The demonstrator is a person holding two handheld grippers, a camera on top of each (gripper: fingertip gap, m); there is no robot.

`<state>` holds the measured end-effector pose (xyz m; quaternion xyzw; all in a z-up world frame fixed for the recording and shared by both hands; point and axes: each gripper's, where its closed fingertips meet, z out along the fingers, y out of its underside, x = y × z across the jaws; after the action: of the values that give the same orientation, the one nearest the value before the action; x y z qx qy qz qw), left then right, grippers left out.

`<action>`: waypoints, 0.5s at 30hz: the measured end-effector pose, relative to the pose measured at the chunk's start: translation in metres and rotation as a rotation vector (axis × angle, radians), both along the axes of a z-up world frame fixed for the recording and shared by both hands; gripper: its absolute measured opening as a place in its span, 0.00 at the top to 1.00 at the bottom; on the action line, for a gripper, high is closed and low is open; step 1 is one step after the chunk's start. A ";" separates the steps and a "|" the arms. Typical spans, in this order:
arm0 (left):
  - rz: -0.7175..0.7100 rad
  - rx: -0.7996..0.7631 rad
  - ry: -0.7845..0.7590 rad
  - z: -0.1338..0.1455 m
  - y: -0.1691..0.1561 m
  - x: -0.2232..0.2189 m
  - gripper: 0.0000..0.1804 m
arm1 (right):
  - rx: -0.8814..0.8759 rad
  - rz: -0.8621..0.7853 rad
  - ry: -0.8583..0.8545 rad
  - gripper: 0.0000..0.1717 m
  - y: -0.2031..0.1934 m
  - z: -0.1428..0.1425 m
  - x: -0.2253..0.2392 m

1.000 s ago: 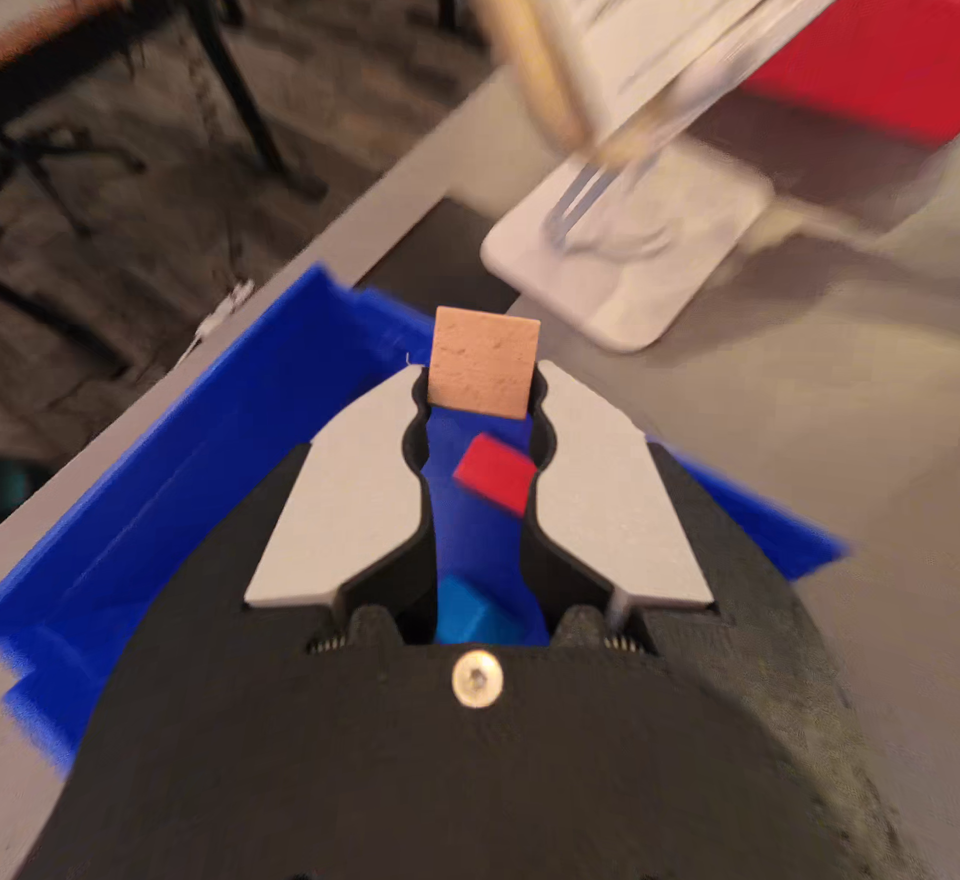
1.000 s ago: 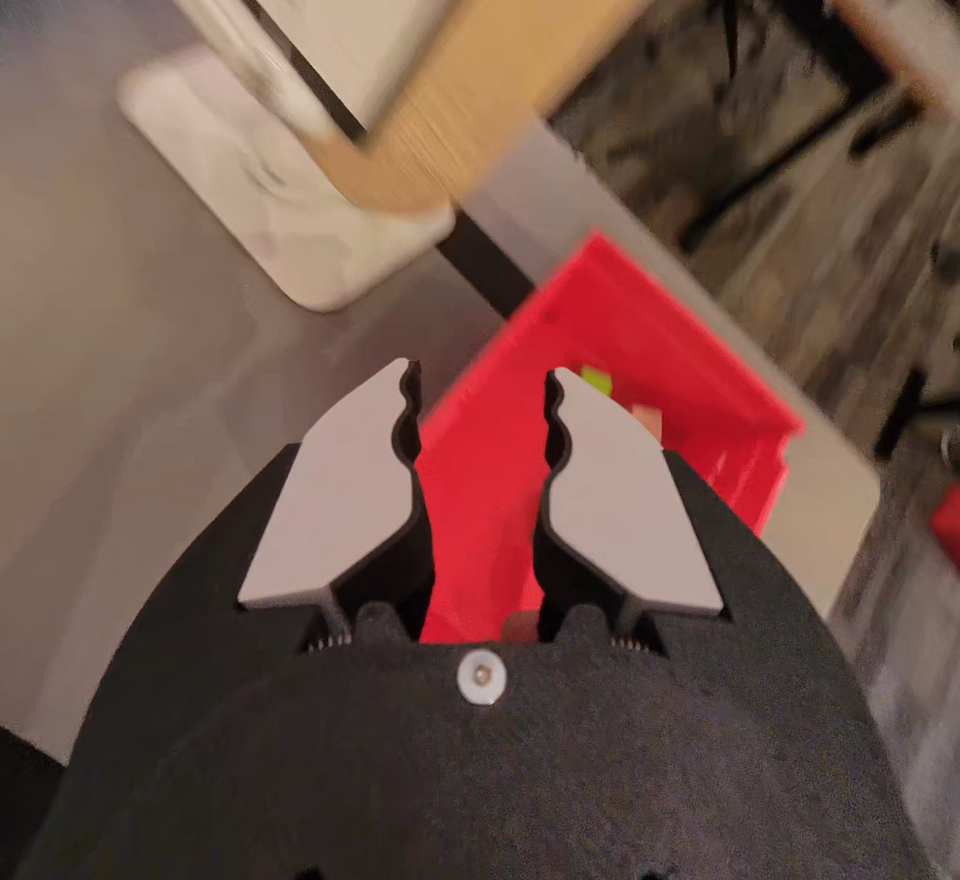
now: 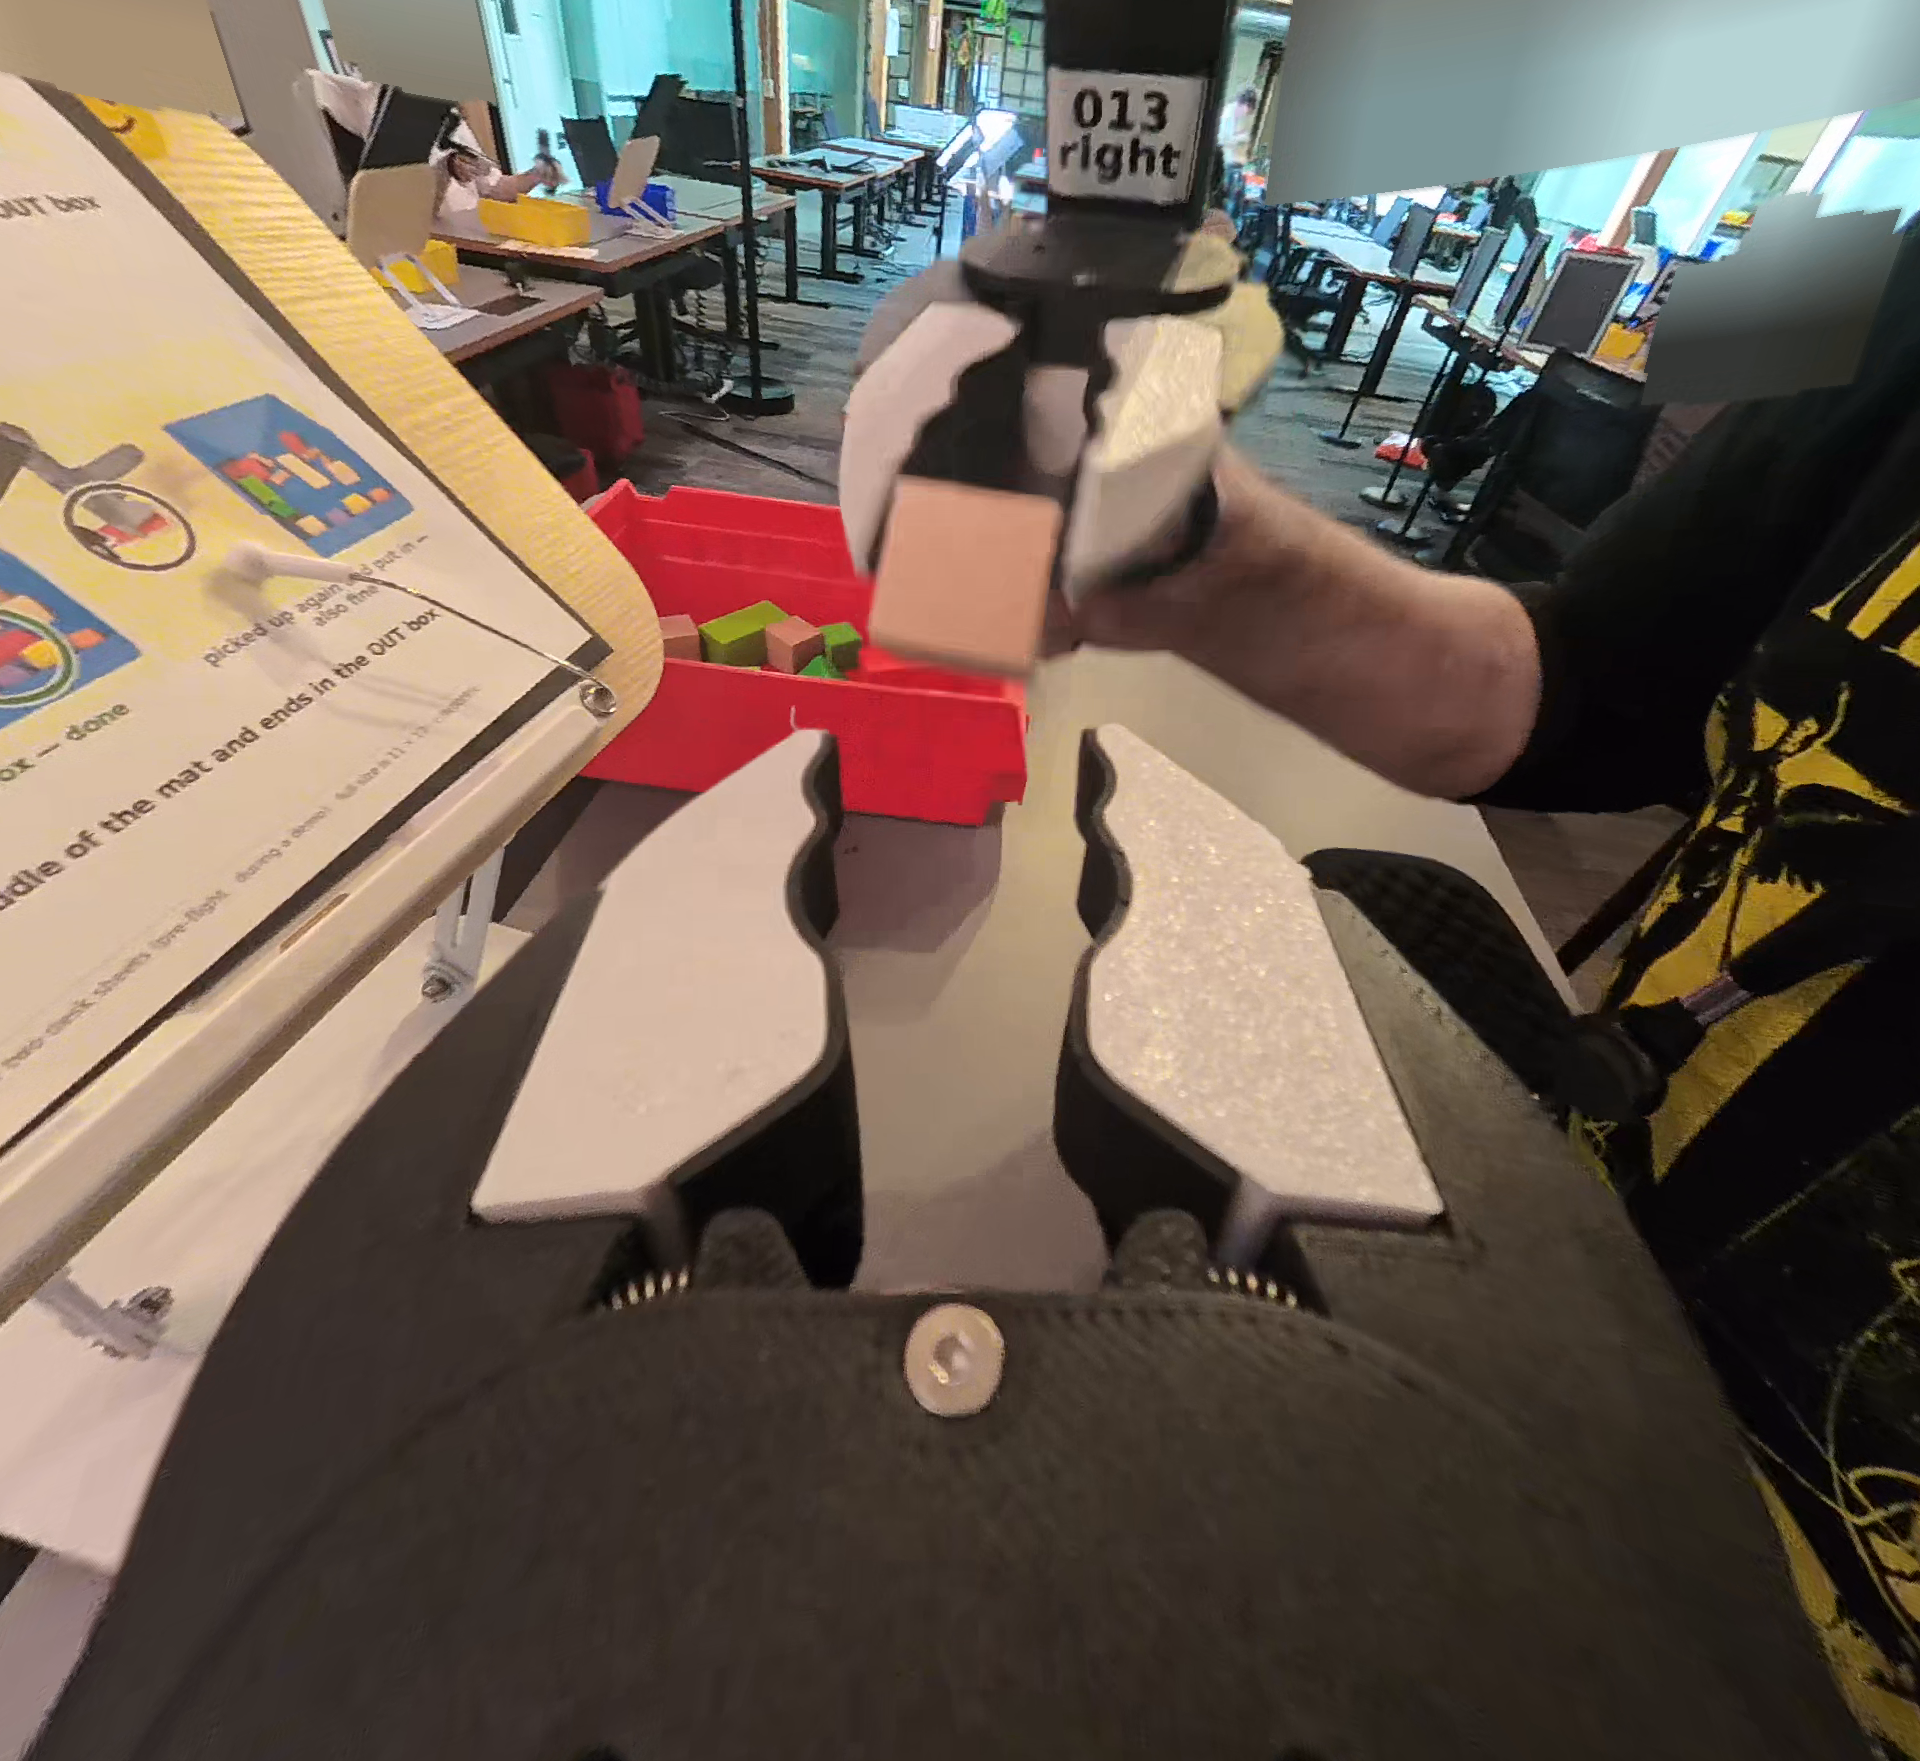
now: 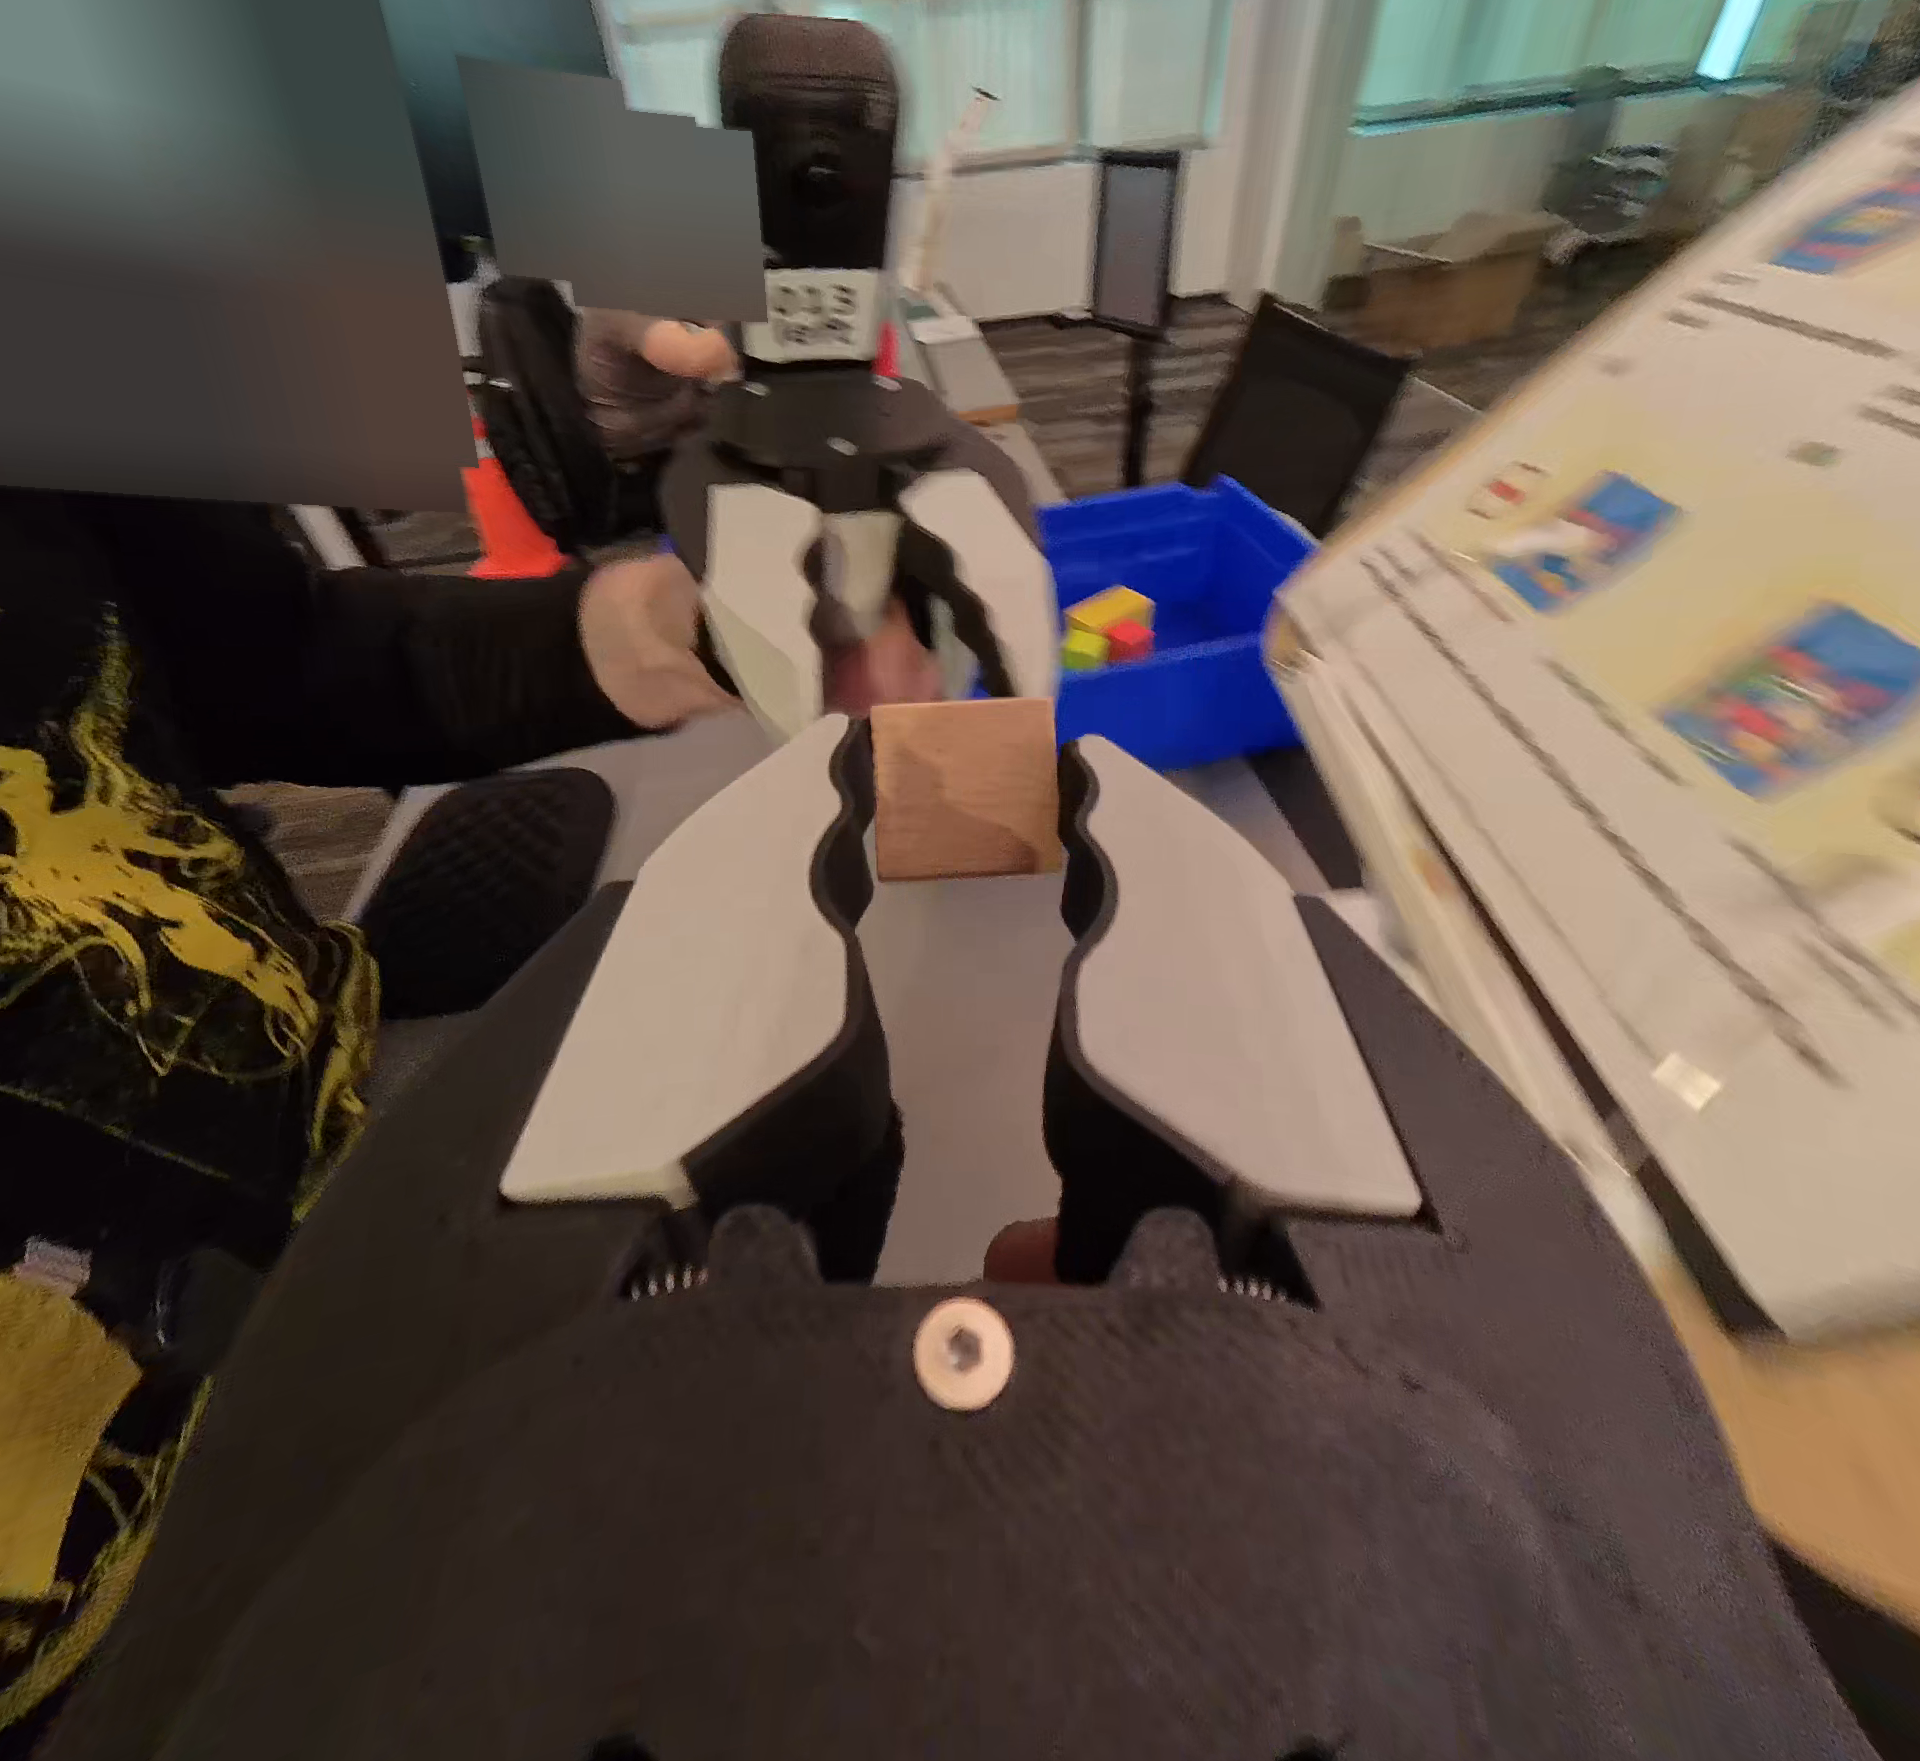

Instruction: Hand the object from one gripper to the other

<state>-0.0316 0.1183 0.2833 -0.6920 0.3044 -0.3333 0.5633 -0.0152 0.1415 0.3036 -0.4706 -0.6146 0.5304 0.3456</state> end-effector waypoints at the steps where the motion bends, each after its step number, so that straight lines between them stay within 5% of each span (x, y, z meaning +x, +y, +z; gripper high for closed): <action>1: 0.008 0.002 0.007 0.000 -0.001 -0.004 0.78 | 0.004 -0.061 -0.043 0.81 0.022 -0.003 0.016; 7: 0.066 -0.028 0.052 -0.011 -0.008 -0.027 0.87 | 0.013 -0.440 -0.635 0.82 0.155 -0.094 0.149; 15: 0.066 -0.084 0.072 -0.030 -0.013 -0.024 0.89 | -0.022 -0.378 -1.167 0.81 0.167 -0.221 0.223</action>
<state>-0.0556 0.1054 0.2530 -0.7364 0.2870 -0.3019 0.5331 0.2075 0.3087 0.0830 -0.7878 -0.6028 0.1211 0.0350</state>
